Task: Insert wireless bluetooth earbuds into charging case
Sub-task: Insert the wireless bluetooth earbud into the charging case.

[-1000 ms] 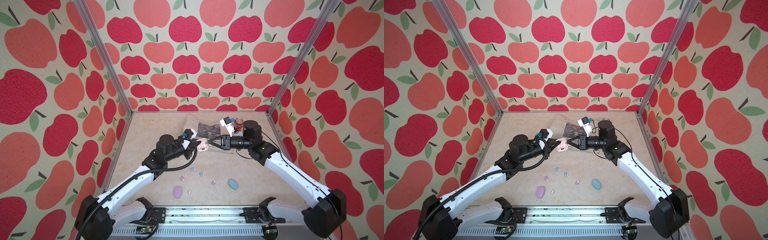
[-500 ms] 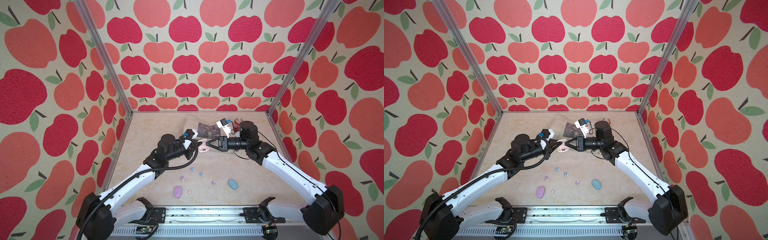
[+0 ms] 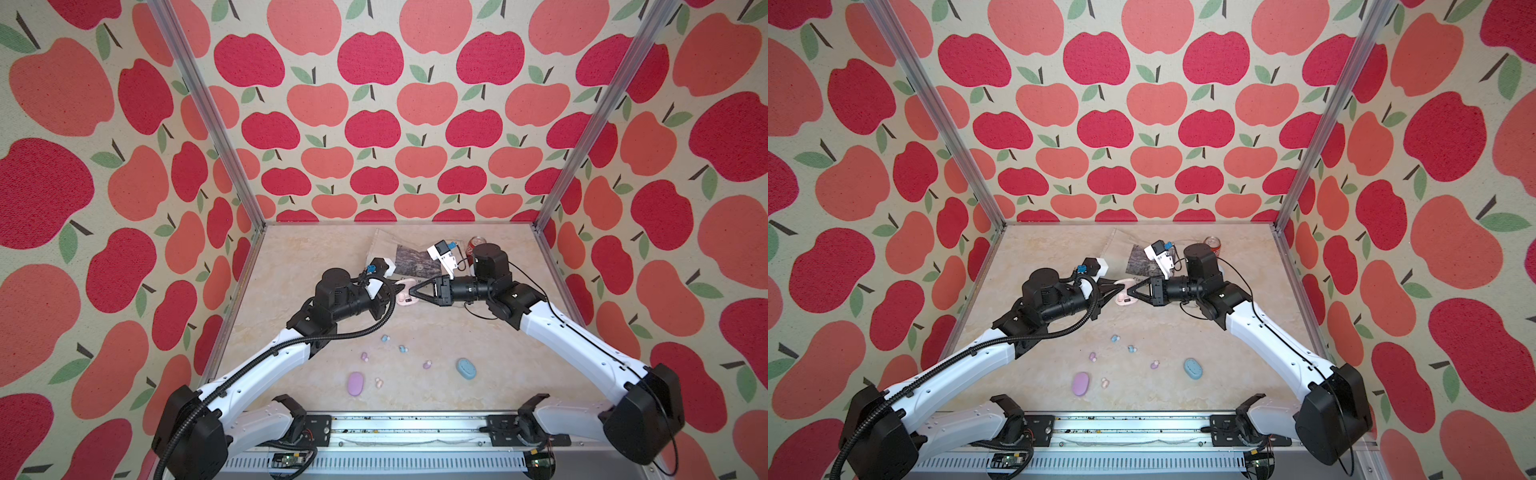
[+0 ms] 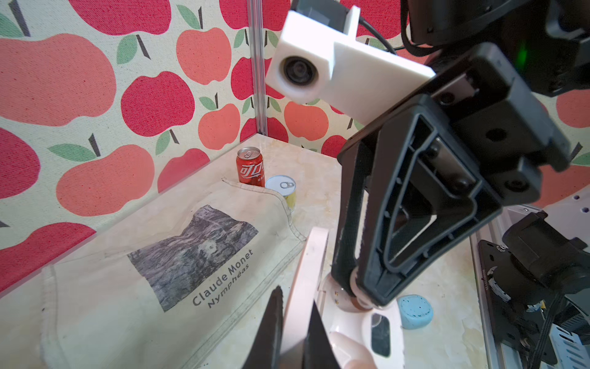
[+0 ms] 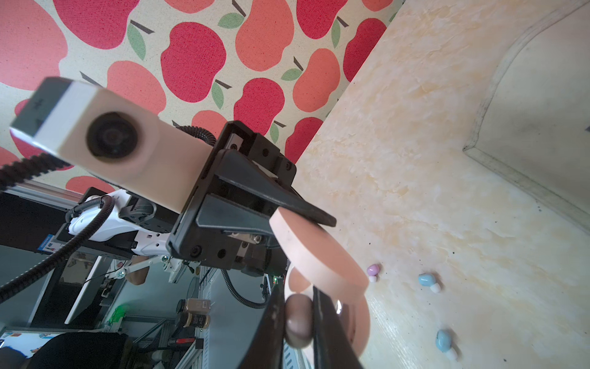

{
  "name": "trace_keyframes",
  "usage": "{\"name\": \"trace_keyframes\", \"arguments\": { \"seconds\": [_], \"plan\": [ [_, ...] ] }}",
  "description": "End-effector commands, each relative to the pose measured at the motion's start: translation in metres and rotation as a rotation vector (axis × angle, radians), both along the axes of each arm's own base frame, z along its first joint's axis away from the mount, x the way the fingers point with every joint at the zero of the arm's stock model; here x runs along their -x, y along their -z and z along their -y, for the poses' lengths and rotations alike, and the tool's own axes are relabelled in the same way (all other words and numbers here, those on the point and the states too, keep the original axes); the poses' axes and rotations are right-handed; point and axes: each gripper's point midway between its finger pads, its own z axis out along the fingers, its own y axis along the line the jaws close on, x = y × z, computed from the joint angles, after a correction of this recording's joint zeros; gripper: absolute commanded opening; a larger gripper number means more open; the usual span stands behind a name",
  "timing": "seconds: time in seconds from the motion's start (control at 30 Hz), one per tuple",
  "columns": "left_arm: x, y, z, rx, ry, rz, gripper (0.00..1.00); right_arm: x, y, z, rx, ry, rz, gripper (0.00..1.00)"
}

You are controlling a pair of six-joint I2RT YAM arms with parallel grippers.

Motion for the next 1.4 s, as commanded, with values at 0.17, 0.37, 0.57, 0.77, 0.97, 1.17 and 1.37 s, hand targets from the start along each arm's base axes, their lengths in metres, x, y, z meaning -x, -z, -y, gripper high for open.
{"name": "trace_keyframes", "arguments": {
  "seconds": [0.17, 0.37, 0.57, 0.77, 0.97, 1.17, 1.37],
  "plan": [
    [0.003, -0.029, 0.004, 0.06, 0.021, 0.045, 0.0, 0.003, 0.015, 0.002, 0.056, -0.012, 0.02, 0.14],
    [0.003, -0.028, 0.005, 0.059, 0.029, 0.04, 0.0, -0.002, 0.013, 0.002, 0.058, 0.01, 0.036, 0.27],
    [0.004, -0.027, 0.006, 0.062, 0.038, 0.034, 0.0, -0.006, 0.008, 0.002, 0.059, 0.026, 0.054, 0.35],
    [0.004, -0.027, 0.007, 0.064, 0.042, 0.032, 0.0, -0.01, 0.003, 0.002, 0.058, 0.049, 0.071, 0.4],
    [0.005, -0.024, 0.009, 0.071, 0.048, 0.02, 0.0, -0.015, -0.006, 0.002, 0.043, 0.069, 0.089, 0.43],
    [0.005, -0.02, 0.009, 0.077, 0.047, 0.011, 0.0, -0.016, -0.008, 0.003, 0.044, 0.08, 0.101, 0.48],
    [0.005, -0.018, 0.01, 0.075, 0.05, 0.009, 0.0, -0.019, -0.016, 0.003, 0.032, 0.094, 0.122, 0.51]
  ]
}}
